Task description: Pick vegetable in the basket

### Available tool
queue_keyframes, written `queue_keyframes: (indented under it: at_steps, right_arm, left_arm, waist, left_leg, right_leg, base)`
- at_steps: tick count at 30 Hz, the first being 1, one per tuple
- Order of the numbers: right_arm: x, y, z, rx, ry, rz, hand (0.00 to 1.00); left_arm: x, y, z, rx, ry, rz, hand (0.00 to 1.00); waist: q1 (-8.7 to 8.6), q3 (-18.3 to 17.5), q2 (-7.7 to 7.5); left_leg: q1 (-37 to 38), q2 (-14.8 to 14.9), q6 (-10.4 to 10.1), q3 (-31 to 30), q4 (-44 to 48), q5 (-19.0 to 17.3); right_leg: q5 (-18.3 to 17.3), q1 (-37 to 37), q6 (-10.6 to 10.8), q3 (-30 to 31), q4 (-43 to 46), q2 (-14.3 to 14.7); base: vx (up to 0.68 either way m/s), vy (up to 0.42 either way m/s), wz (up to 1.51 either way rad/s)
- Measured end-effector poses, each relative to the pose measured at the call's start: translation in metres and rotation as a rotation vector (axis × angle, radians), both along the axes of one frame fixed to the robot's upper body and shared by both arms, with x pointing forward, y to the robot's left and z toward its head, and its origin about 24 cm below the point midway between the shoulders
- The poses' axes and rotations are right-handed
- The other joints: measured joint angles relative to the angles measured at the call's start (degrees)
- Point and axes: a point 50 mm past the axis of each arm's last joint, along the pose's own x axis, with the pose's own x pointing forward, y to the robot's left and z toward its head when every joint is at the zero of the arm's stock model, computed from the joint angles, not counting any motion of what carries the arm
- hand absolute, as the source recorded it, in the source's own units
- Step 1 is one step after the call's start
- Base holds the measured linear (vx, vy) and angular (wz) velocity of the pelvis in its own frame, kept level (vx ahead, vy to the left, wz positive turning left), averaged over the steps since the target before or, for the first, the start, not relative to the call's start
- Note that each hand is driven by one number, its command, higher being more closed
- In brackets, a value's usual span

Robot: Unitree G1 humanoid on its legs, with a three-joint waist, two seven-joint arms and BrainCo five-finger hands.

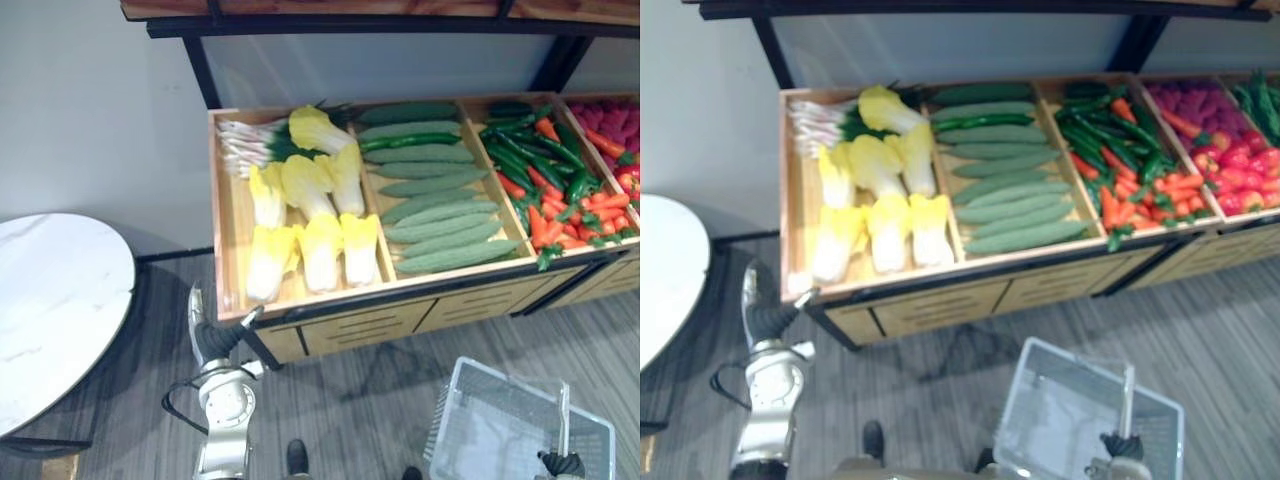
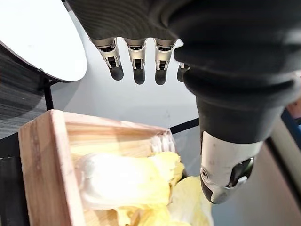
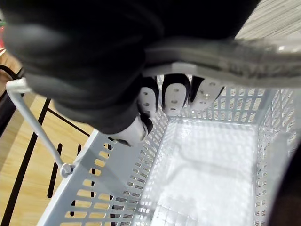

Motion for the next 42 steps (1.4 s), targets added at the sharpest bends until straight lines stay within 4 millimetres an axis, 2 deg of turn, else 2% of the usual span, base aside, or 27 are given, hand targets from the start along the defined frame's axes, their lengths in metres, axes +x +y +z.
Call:
queue_keyframes:
  at_steps: [9,12,14,33,37,42]
  right_arm:
    - [0.024,0.006,0.004,-0.014,-0.026,0.091,1.0]
    - [0.034,0.006,0.008,-0.02,-0.049,0.103,1.0]
    - [0.04,0.008,0.009,-0.021,-0.061,0.117,1.0]
    - [0.072,0.016,0.019,-0.036,-0.117,0.198,1.0]
    - [0.076,0.016,0.021,-0.046,-0.129,0.196,1.0]
    - [0.081,0.015,0.025,-0.068,-0.138,0.223,1.0]
  left_arm:
    - [0.014,0.014,0.001,-0.002,0.01,0.094,0.0]
    - [0.021,0.016,0.008,0.002,-0.02,0.117,0.0]
    - [0.025,0.019,0.013,0.009,-0.037,0.128,0.0]
    - [0.046,0.029,0.023,0.023,-0.039,0.179,0.0]
    - [0.046,0.033,0.025,0.03,-0.052,0.208,0.0]
    - [0.054,0.035,0.035,0.044,-0.091,0.228,0.0]
  waist:
    - [-0.51,0.6,0.34]
    - [-0.6,2.1,0.59]
    - [-1.37,3.2,0.58]
    - [-2.31,7.2,-0.41]
    - [-2.38,7.9,-0.27]
    - [-2.37,9.2,-0.23]
  left_leg:
    - [-1.0,0.0,0.0,0.4,0.2,0.0]
    - [-1.0,0.1,0.0,0.6,0.1,0.0]
    - [-1.1,0.1,-0.1,0.7,0.1,0.0]
    - [-2.9,0.1,-0.1,2.1,0.1,0.0]
    - [-3.5,0.2,-0.1,2.5,0.1,0.0]
    - [-4.3,0.2,-0.1,2.7,0.1,0.0]
  right_leg:
    - [-0.1,-1.6,-0.4,1.2,-0.1,0.1]
    - [0.1,-2.1,-0.9,2.2,-0.1,0.2]
    - [0.1,-2.3,-0.9,2.3,-0.1,0.2]
    - [0.7,-5.2,-1.3,4.1,-0.2,0.3]
    - [1.5,-6.1,-1.9,4.9,-0.5,0.4]
    - [2.4,-7.2,-1.6,5.6,-1.0,0.4]
  base:
    - [0.06,-0.009,-0.07]
    - [0.02,-0.01,-0.15]
    - [-0.01,-0.002,-0.06]
    - [0.01,-0.002,-0.05]
    - [0.0,-0.004,-0.09]
    - [-0.03,0.0,-0.08]
